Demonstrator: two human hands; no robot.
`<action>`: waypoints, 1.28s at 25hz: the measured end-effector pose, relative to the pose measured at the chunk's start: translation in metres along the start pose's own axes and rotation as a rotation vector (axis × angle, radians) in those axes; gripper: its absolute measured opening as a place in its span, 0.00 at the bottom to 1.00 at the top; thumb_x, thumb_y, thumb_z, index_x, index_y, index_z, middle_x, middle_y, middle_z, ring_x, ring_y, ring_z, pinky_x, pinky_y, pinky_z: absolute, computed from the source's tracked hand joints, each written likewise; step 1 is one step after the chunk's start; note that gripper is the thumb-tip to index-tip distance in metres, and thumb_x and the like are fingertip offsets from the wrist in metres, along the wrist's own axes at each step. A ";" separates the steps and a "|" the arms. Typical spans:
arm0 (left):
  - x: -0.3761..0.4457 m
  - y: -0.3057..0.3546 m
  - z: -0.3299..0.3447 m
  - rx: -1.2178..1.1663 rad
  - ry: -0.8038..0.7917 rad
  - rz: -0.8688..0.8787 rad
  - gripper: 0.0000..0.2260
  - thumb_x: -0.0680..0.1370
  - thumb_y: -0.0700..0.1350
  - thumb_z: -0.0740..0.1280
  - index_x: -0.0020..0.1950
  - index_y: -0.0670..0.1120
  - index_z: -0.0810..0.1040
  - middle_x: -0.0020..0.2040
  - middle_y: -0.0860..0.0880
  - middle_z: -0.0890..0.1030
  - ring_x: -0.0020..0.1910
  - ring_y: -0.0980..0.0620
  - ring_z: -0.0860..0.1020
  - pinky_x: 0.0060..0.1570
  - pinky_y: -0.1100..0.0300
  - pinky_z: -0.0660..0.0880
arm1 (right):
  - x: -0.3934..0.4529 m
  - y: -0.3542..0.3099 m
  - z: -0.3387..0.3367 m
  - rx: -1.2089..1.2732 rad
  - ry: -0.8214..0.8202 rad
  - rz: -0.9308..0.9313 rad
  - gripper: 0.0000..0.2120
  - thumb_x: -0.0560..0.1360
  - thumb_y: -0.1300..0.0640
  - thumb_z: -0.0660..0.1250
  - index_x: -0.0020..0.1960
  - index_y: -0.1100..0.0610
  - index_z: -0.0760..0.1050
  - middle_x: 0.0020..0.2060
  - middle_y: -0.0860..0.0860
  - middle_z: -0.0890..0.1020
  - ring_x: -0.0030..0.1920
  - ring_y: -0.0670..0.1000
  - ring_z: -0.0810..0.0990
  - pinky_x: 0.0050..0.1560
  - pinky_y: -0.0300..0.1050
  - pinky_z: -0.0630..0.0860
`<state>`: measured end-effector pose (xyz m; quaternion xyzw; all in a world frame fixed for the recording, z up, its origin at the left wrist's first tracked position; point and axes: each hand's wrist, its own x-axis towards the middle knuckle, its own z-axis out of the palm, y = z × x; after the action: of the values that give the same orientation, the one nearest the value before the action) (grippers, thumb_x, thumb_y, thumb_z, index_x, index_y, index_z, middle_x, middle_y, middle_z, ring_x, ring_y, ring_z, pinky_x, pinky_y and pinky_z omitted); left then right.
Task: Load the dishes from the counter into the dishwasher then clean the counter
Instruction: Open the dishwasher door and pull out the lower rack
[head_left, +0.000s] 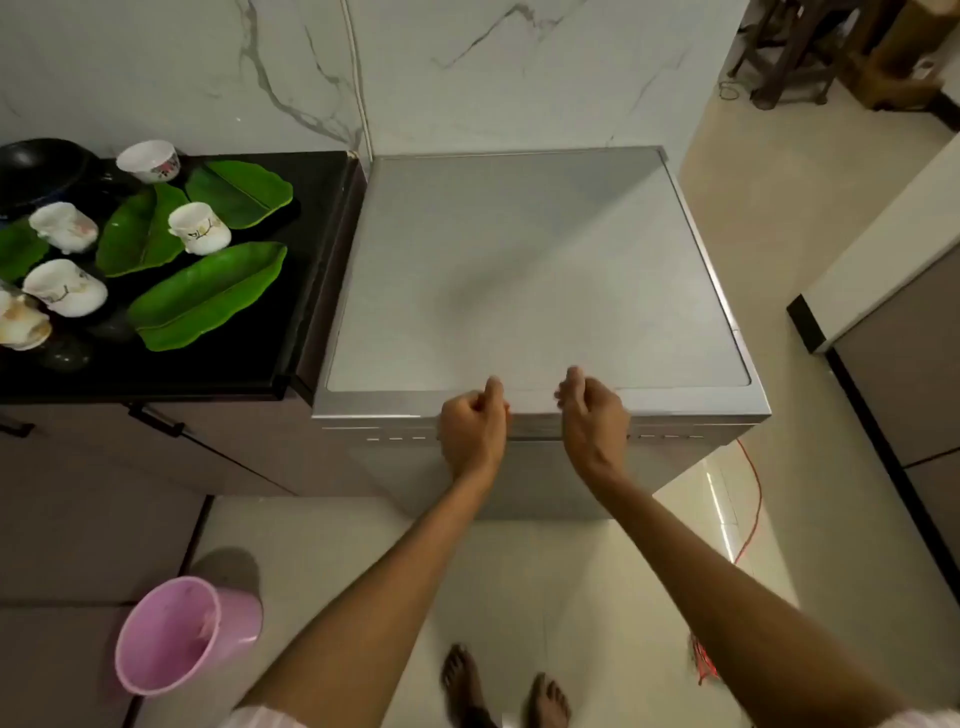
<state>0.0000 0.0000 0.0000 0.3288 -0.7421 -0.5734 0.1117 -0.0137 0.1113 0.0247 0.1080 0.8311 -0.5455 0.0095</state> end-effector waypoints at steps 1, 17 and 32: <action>-0.005 -0.009 0.006 -0.081 -0.030 -0.153 0.20 0.78 0.58 0.65 0.35 0.45 0.82 0.32 0.48 0.83 0.33 0.51 0.82 0.39 0.55 0.81 | -0.002 0.013 0.000 0.110 -0.010 0.131 0.23 0.82 0.45 0.56 0.43 0.62 0.78 0.40 0.57 0.83 0.43 0.55 0.82 0.46 0.54 0.78; 0.003 -0.057 0.036 -0.936 -0.124 -0.571 0.26 0.69 0.52 0.75 0.61 0.40 0.76 0.53 0.40 0.81 0.52 0.46 0.82 0.56 0.55 0.79 | 0.023 0.072 0.046 1.118 -0.085 0.656 0.33 0.71 0.54 0.76 0.68 0.66 0.66 0.60 0.62 0.77 0.54 0.56 0.80 0.45 0.44 0.81; 0.012 -0.090 0.053 -0.931 -0.165 -0.389 0.20 0.71 0.55 0.75 0.53 0.43 0.79 0.54 0.44 0.83 0.56 0.47 0.81 0.54 0.57 0.80 | 0.026 0.099 0.064 1.062 -0.085 0.374 0.27 0.71 0.50 0.75 0.62 0.64 0.73 0.57 0.60 0.81 0.56 0.56 0.82 0.54 0.50 0.81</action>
<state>-0.0059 0.0225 -0.1029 0.3300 -0.3396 -0.8773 0.0786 -0.0265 0.0949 -0.0942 0.2213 0.4080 -0.8818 0.0840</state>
